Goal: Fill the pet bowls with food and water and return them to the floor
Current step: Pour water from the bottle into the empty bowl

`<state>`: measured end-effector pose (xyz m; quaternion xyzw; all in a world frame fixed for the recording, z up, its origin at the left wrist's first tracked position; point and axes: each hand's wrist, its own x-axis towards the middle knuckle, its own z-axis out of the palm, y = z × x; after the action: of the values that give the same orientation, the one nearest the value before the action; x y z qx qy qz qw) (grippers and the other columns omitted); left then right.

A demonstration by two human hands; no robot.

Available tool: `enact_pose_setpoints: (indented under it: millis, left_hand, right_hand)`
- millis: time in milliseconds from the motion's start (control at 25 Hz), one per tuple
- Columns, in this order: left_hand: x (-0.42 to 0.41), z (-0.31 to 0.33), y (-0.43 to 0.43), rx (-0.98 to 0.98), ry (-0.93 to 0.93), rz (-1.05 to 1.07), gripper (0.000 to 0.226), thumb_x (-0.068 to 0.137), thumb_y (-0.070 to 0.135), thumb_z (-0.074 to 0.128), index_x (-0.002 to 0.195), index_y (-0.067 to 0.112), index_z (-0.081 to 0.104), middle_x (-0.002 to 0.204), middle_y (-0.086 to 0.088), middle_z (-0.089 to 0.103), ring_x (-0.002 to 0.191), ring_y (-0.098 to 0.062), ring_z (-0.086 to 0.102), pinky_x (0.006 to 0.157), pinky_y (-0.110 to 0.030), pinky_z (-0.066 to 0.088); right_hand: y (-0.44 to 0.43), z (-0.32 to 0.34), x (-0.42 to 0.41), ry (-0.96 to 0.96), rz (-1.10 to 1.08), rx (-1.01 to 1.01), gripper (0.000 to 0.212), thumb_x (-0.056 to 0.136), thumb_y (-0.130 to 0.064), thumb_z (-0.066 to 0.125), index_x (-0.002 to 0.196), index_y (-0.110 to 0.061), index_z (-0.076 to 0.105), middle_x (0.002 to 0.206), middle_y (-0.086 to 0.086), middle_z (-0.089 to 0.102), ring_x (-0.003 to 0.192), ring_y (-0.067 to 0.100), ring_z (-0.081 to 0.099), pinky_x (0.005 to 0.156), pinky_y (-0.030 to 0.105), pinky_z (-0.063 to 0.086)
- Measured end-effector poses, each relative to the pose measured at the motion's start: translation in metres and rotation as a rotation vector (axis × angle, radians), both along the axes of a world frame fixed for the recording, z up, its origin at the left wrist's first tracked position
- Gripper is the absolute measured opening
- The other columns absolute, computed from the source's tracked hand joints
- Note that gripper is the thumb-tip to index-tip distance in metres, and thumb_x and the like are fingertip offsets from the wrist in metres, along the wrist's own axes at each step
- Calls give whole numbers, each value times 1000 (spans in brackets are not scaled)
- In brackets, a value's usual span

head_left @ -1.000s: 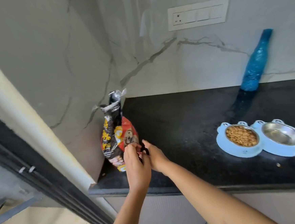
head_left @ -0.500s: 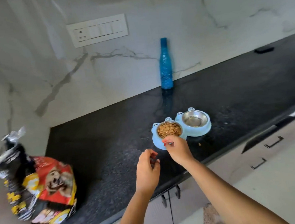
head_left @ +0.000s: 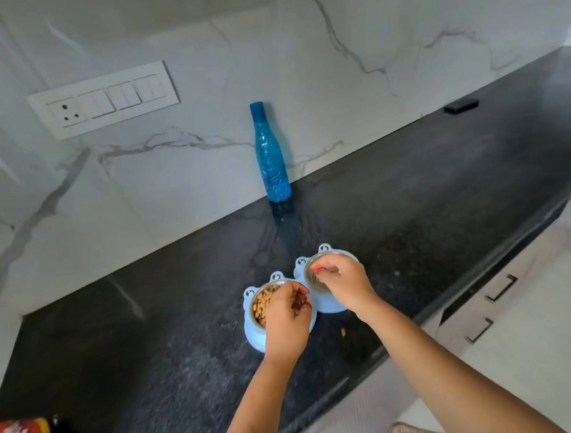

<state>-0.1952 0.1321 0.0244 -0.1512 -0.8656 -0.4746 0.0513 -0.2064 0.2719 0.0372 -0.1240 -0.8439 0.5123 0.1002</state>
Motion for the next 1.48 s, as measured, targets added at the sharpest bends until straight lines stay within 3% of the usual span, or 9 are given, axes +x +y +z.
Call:
enact_pose_setpoints:
  millis: [120, 400, 600, 720, 960, 1120, 1320, 1480]
  left_hand:
    - [-47, 18, 37, 27, -46, 75, 17, 86, 1, 58, 88, 18, 58, 82, 7, 62, 74, -7, 58, 63, -11, 43]
    - [-155, 71, 112, 103, -1, 278, 16, 86, 4, 61, 93, 19, 58, 84, 9, 61, 76, -3, 57, 65, -11, 42]
    - [-215, 110, 121, 112, 1, 401, 14, 87, 6, 60, 95, 17, 59, 89, 4, 64, 76, -9, 58, 66, -19, 45]
    - [-250, 123, 123, 88, -24, 457, 18, 89, 8, 60, 105, 15, 60, 103, 0, 64, 75, -5, 55, 66, -19, 43]
    - [-299, 136, 131, 77, -19, 526, 37, 91, 11, 61, 127, 11, 53, 127, -3, 56, 107, -16, 55, 86, -23, 43]
    - [-315, 127, 119, 63, -59, 564, 38, 91, 13, 61, 127, 14, 52, 131, -4, 54, 110, -17, 54, 89, -26, 45]
    - [-316, 115, 106, 90, -133, 587, 33, 91, 14, 60, 124, 17, 54, 129, -3, 52, 101, -14, 51, 82, -25, 43]
    - [-304, 112, 103, 99, -159, 588, 32, 92, 14, 59, 123, 20, 53, 128, -1, 51, 105, -15, 51, 85, -27, 45]
  right_hand:
    - [31, 13, -47, 14, 97, -59, 20, 92, -8, 56, 102, -12, 72, 101, 1, 70, 93, 13, 63, 86, 25, 50]
    - [95, 59, -175, 63, 309, -53, 24, 93, -10, 58, 116, -11, 66, 113, 4, 69, 103, 12, 62, 88, 19, 45]
    - [96, 102, -270, 83, 368, -52, 46, 92, -16, 61, 135, -12, 47, 132, 8, 55, 120, 23, 54, 102, 34, 44]
    - [84, 115, -314, 112, 327, -6, 65, 86, -21, 67, 143, -16, 35, 139, 9, 46, 128, 27, 46, 106, 39, 41]
    - [71, 120, -368, 153, 271, 77, 86, 80, -39, 73, 148, -18, 25, 143, 8, 40, 131, 32, 39, 104, 46, 39]
    - [61, 113, -392, 158, 320, 66, 77, 76, -40, 76, 139, -24, 35, 137, 6, 42, 126, 30, 44, 98, 44, 43]
    - [45, 111, -408, 154, 130, -68, 73, 77, -35, 77, 135, -21, 34, 136, 4, 45, 123, 33, 47, 94, 51, 43]
    - [47, 118, -417, 103, 213, 101, 57, 87, -43, 66, 133, -18, 42, 131, 8, 48, 120, 33, 50, 94, 49, 41]
